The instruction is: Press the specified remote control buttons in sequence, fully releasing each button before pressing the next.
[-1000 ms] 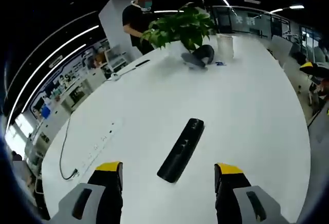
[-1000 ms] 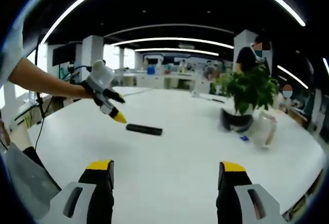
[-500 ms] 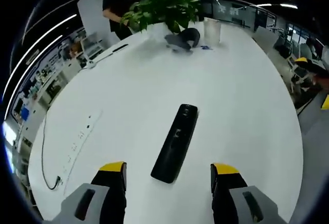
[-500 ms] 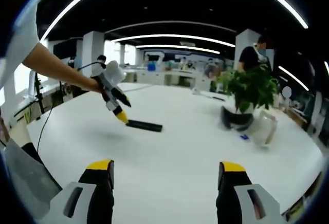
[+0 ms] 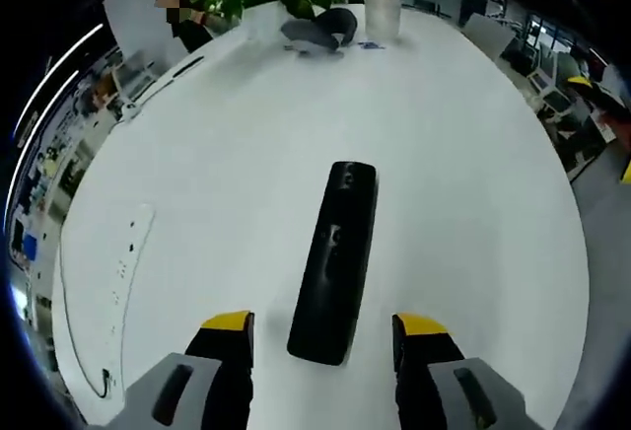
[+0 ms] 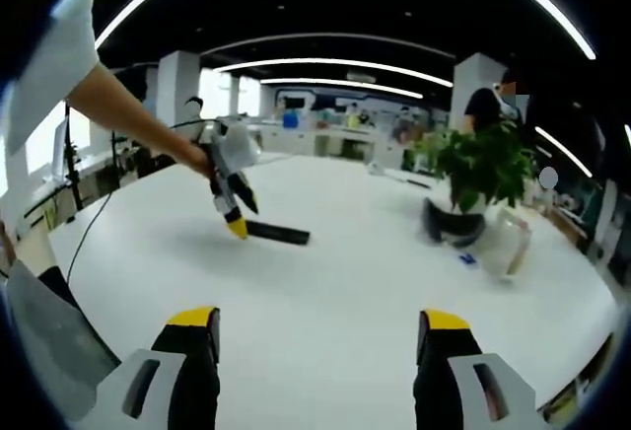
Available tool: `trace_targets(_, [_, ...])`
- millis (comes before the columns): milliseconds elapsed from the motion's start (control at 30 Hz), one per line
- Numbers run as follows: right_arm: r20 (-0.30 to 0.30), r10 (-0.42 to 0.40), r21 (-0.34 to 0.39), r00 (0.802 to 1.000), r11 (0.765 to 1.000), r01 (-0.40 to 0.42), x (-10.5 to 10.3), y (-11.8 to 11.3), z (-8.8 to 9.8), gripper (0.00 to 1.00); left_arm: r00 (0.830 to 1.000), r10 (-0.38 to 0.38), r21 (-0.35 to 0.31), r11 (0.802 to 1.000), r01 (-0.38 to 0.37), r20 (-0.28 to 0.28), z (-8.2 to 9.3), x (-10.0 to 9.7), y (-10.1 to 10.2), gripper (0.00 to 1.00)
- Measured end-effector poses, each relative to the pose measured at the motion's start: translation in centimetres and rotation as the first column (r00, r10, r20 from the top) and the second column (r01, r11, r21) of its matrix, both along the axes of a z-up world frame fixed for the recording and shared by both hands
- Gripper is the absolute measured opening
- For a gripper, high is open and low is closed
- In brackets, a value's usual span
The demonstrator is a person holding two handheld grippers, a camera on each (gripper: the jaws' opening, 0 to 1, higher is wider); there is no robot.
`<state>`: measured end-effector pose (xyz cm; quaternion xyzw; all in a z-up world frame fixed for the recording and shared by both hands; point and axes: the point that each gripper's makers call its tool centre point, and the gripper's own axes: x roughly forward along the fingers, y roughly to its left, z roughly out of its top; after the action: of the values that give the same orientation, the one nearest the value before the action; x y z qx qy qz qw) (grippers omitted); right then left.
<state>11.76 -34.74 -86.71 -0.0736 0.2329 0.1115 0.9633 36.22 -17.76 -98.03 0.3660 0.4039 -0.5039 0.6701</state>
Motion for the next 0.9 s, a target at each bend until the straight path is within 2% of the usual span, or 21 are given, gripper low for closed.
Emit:
trace_targets(200, [-0.007, -0.001, -0.004, 1.0, 1.0, 0.001, 0.0, -0.07, -0.16, 0.81, 1.0, -0.015, 0.014, 1.0, 0.015, -0.023, -0.33, 0.87, -0.49, 0.54])
trace_targets(400, [-0.015, 0.011, -0.01, 1.0, 1.0, -0.011, -0.04, 0.13, -0.36, 0.8, 0.996, -0.029, 0.024, 0.999, 0.031, -0.089, -0.72, 0.84, -0.51, 0.53])
trace_targets(433, [-0.019, 0.014, -0.011, 1.0, 1.0, -0.014, -0.05, 0.19, -0.43, 0.8, 0.992, -0.011, 0.024, 1.0, 0.014, -0.123, -0.87, 0.65, -0.44, 0.52])
trace_targets(467, [-0.021, 0.016, -0.013, 1.0, 1.0, -0.016, -0.07, 0.23, -0.48, 0.8, 0.995, -0.028, 0.022, 0.999, 0.031, -0.1, -0.79, 0.99, -0.5, 0.52])
trace_targets(900, [-0.016, 0.02, -0.014, 1.0, 1.0, -0.02, -0.13, 0.35, -0.39, 0.79, 0.994, -0.034, 0.043, 0.998, 0.039, -0.106, -0.88, 0.71, -0.32, 0.49])
